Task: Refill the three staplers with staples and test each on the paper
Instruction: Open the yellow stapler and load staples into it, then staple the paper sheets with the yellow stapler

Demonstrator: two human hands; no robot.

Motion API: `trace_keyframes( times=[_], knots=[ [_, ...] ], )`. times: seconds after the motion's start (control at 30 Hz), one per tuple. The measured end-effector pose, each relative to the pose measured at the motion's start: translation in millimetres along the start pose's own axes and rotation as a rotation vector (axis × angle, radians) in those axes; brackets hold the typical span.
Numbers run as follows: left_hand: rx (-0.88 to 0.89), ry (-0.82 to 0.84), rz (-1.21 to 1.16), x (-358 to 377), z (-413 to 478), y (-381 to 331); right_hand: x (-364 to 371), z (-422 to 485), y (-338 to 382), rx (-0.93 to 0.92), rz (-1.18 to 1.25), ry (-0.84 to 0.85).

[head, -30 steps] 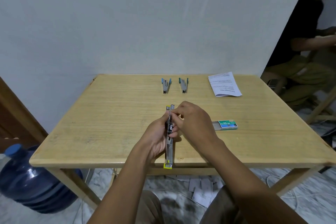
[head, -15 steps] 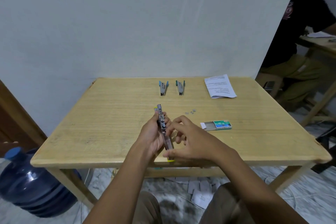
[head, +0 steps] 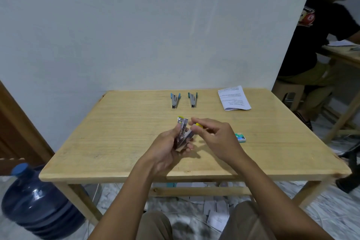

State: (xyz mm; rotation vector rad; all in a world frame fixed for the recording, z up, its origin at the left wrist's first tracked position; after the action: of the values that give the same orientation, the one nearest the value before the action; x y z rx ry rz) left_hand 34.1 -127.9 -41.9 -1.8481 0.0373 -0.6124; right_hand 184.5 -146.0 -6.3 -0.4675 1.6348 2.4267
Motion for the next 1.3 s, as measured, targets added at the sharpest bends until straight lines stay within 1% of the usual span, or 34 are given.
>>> trace_keyframes(
  times=[0.07,0.1,0.13,0.2,0.27,0.37,0.47,0.77,0.87,0.93,1.0,1.07,1.13,1.23,1.3],
  knots=[
    [-0.005,0.087,0.041,9,-9,-1,0,3,-4,0.082,0.099,-0.033],
    [-0.004,0.114,0.055,12,-11,0,1,4,-6,0.146,0.156,-0.012],
    [-0.001,0.135,0.063,14,-13,0,4,3,-10,0.220,0.234,0.030],
    [0.005,0.161,0.047,17,-15,1,16,0,-15,0.344,0.491,0.150],
    [0.006,0.184,0.016,19,-17,1,26,-3,-10,0.363,0.739,0.217],
    [0.013,0.239,0.017,22,-19,1,30,-1,-5,0.380,0.809,0.183],
    [0.029,0.264,0.030,24,-21,-1,31,0,-4,0.420,0.806,0.112],
    [0.031,0.262,0.006,28,-22,-1,36,-1,-7,0.452,0.770,0.067],
    [0.002,0.263,-0.021,28,-18,2,29,-3,-5,0.435,0.772,0.018],
    [-0.017,0.220,0.023,25,-12,3,15,-1,-7,0.388,0.843,-0.060],
    [-0.014,0.105,0.134,22,-6,1,-12,1,-12,0.336,0.905,-0.174],
    [0.033,-0.030,0.263,18,4,-7,-44,2,-17,0.359,0.790,-0.278],
    [0.089,-0.111,0.370,23,22,-18,-77,2,-26,0.429,0.617,-0.348],
    [0.138,-0.164,0.511,41,66,-29,-117,-1,-41,0.531,0.394,-0.385],
    [0.137,-0.174,0.594,57,100,-33,-134,1,-49,0.557,0.326,-0.383]
  ],
)
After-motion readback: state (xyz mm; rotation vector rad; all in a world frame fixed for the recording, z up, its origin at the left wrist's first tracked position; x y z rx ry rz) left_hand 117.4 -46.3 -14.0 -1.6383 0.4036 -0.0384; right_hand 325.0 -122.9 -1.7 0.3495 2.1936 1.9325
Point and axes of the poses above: each hand's wrist, its own z-axis towards the middle knuckle, its own x-axis out of the palm, y = z × x, the point moved 4 cm from there along z, towards the middle knuckle, and after that the axes turned 6 degrees about y, right-handed, at the moved point
